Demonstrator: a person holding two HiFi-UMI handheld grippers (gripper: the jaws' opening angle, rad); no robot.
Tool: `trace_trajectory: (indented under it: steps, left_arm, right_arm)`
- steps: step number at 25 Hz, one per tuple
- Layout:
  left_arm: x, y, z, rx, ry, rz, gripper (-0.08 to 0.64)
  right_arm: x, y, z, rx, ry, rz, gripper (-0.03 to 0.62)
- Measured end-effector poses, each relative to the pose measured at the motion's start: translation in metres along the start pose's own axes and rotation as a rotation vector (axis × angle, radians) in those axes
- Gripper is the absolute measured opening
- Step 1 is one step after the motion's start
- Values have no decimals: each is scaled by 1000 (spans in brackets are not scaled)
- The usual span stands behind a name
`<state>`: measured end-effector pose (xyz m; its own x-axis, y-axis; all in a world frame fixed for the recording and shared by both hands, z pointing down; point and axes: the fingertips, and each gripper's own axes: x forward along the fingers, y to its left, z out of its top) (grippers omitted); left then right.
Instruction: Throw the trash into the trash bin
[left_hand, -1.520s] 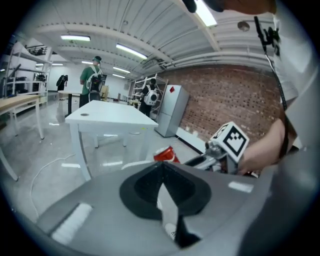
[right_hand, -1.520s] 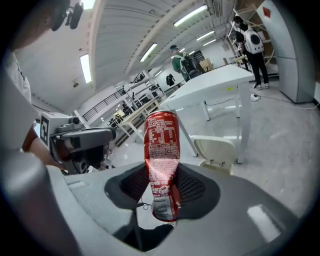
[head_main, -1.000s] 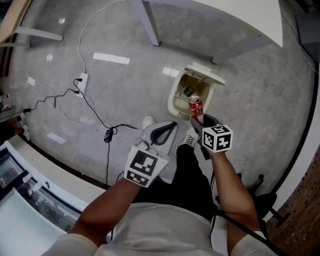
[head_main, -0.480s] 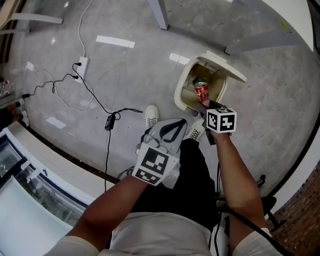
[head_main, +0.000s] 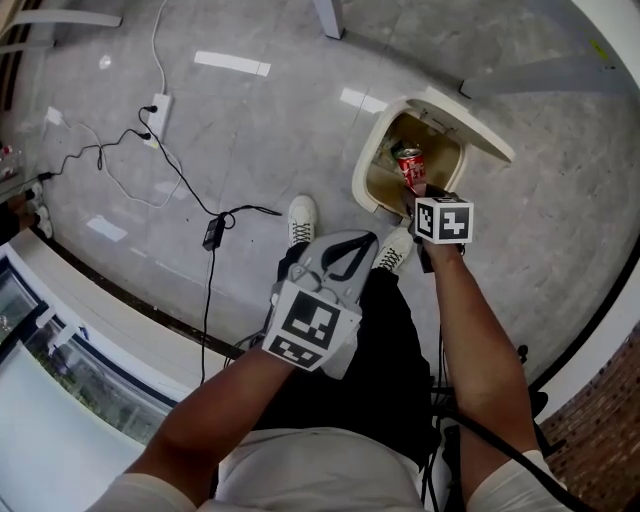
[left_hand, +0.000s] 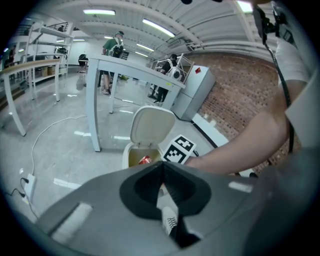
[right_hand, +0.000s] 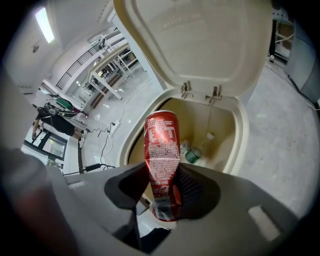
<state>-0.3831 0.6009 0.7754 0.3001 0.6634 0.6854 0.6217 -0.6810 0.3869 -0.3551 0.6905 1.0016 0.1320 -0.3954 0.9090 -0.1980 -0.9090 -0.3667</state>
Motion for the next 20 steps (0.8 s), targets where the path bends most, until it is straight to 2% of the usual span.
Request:
trace_trajectory:
  steps: [3, 6, 10, 15, 20]
  left_arm:
    - [0, 0, -1, -1, 5, -1, 8]
    - [-3, 3, -1, -8, 1, 7, 8]
    - [-7, 8, 1, -8, -4, 14, 8]
    - [-11, 5, 10, -18, -24, 11, 8]
    - [-18, -11, 25, 14, -44, -21, 8]
  right_arm:
    - [4, 0, -1, -12, 14, -2, 166]
    - [4, 0, 7, -41, -16, -14, 174]
    - [2, 2, 14, -92, -30, -25, 281]
    - [-11, 6, 10, -91, -30, -33, 285]
    - [-30, 21, 5, -88, -37, -9, 278]
